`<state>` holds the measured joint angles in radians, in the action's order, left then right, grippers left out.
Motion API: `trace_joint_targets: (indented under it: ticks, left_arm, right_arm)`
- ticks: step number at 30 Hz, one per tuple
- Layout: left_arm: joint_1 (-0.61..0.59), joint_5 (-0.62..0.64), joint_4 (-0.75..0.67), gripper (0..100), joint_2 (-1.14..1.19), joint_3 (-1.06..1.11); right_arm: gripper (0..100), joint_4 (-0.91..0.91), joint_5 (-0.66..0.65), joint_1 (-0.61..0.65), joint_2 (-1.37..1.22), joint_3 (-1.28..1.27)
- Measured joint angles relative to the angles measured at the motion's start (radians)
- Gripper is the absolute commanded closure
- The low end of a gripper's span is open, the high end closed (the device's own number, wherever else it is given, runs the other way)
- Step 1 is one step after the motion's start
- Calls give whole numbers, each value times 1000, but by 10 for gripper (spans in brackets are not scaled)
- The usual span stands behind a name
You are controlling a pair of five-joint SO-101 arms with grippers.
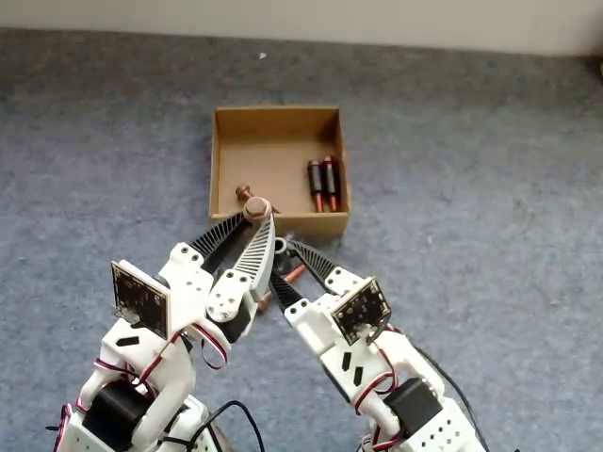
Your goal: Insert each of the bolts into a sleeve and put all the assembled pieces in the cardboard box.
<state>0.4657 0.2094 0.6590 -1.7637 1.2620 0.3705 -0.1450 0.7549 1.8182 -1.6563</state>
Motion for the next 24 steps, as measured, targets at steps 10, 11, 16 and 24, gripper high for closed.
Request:
trace_joint_targets:
  ticks: [10,11,16,24]
  left_arm:
    - [25,-3,0,994,0,18]
    - [26,-3,-2,994,0,23]
    - [26,-3,-2,994,0,23]
    - [34,-28,-5,977,-11,61]
  right_arm:
    - [994,0,-68,32,0,0]
    - [994,0,-71,32,0,0]
    - [994,0,-77,32,0,0]
    - [994,-48,-80,-12,-2,0]
